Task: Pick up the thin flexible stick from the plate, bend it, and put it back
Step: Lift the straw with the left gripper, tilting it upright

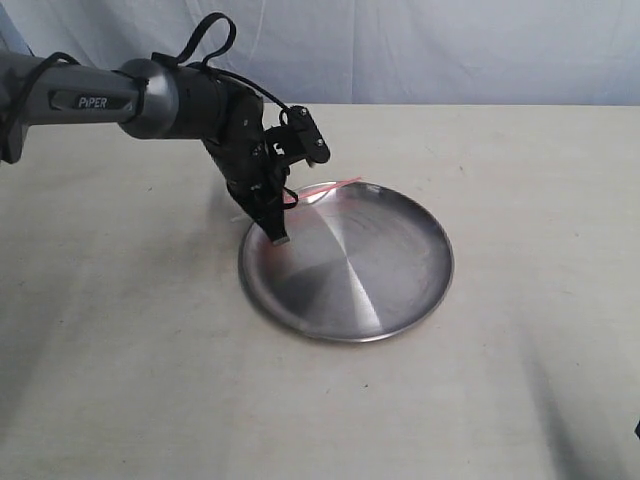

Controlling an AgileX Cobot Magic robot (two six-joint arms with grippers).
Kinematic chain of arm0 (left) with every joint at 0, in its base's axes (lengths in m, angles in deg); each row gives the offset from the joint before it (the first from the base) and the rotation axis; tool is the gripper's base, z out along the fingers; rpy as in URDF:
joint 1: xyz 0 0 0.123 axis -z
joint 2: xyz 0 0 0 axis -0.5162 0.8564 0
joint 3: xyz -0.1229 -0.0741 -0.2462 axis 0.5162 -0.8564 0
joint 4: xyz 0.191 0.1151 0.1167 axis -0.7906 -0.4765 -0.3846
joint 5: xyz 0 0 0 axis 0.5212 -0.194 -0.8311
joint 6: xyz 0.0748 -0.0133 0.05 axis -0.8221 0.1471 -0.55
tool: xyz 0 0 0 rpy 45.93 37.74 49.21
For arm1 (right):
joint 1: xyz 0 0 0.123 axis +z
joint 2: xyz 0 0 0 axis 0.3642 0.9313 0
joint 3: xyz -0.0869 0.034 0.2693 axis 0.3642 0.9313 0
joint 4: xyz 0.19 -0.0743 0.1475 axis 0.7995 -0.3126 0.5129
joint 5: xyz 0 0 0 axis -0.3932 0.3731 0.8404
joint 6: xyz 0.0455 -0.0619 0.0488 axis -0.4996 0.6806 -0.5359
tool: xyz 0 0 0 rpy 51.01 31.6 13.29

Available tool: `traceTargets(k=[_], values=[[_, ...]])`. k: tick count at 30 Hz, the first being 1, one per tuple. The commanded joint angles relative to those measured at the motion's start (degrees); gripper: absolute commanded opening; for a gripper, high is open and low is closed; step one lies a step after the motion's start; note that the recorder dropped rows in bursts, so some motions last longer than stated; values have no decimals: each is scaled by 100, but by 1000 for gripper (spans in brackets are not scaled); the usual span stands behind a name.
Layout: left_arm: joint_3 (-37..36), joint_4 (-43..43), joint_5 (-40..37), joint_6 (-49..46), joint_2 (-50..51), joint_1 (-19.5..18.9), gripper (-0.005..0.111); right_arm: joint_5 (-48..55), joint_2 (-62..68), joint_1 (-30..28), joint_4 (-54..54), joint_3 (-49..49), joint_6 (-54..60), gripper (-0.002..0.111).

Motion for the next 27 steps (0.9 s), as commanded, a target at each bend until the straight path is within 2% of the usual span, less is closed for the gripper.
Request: traceTargets(k=[1, 9, 13, 17, 20, 23, 27], values=[[-33, 61, -233, 24, -134, 10, 0, -46, -30, -30, 0, 14, 12, 0], [-33, 427, -525, -294, -665, 10, 0, -46, -30, -30, 0, 14, 12, 0], [-97, 1552, -1215, -938, -1105, 68, 0, -46, -30, -30, -74, 14, 12, 0], [-630, 2730, -1338, -1244, -1716, 489, 0, -46, -30, -30, -74, 14, 12, 0], [-1296, 3521, -753, -1356, -2364, 878, 0, -46, -30, -30, -74, 14, 12, 0], [-1868, 4352, -576, -1437, -2921, 979, 0, -36, -30, -30, -74, 14, 12, 0], [-2578, 5101, -588, -2076, -3398, 979, 0, -36, -30, -30, -74, 14, 12, 0]])
